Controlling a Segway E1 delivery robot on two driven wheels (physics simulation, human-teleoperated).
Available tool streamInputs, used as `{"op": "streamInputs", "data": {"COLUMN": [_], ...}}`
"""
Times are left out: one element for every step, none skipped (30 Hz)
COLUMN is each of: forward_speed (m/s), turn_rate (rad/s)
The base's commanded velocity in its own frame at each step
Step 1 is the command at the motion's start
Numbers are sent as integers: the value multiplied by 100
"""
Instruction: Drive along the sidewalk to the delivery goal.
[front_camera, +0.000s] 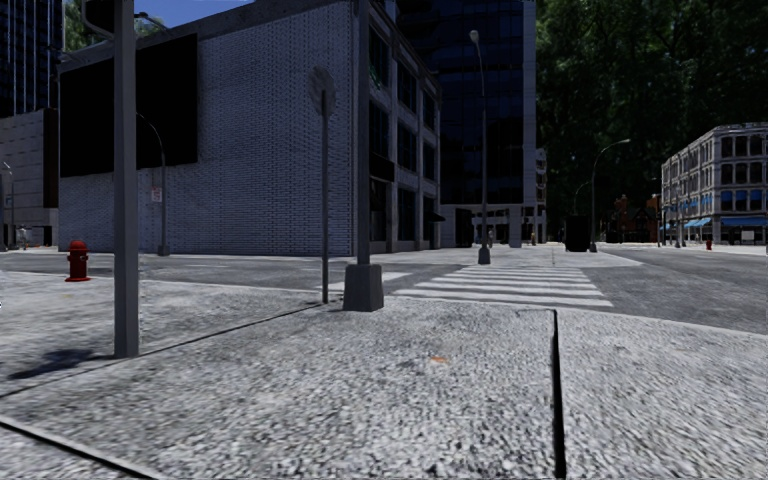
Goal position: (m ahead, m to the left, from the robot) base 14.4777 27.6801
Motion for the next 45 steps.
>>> {"op": "streamInputs", "data": {"forward_speed": [200,200,200,200,200,200,200,200,200,200,200,200,200,200,200,200,200,200,200,200,200,200,200,200,200,200,200,200,200,200,200,200,200,200,200,200,200,200,200,200,200,200,200,200,200], "turn_rate": [38,38,38,38,38,38,38,38,38,38,38,38,38,38,39,43,44,44,44,44,44,44,44,44,46,47,47,47,49,55,57,58,58,59,62,62,63,63,63,65,65,66,66,66,66]}}
